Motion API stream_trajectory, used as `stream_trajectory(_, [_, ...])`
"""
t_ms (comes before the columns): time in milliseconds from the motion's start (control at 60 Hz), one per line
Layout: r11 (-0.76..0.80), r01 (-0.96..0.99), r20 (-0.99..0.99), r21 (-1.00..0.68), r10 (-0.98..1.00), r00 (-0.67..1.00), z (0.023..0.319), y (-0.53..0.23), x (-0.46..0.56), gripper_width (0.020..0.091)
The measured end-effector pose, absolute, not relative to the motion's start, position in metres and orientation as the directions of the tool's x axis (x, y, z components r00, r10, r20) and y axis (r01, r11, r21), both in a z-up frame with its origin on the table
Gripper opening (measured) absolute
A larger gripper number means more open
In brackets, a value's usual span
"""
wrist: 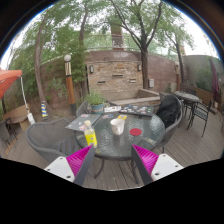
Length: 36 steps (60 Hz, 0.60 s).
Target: Pour water
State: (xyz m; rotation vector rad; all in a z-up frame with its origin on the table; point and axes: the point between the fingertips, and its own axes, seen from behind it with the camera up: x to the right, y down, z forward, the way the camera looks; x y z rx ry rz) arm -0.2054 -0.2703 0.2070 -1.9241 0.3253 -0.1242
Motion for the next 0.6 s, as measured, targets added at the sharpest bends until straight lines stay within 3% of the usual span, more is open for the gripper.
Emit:
stream_trajectory(117, [-0.297, -0.107, -0.037, -0.949, -0.230, 0.972, 0.183, -0.225, -0.235, 0.0835])
stream_trajectory(417, [-0.246, -0.052, -0.010, -0.968, -0.171, 0.985, 0.078, -0.023, -0.276, 0.0811])
stream_trajectory(533, [-0.194, -0.031, 0.012, -0.981, -0.216, 0.976, 0.070, 0.039, -0.253, 0.0812])
stream_trajectory(600, [-0.162, -0.016, 0.021, -0.987, -0.226, 0.974, 0.081, 0.047, -0.257, 0.0801])
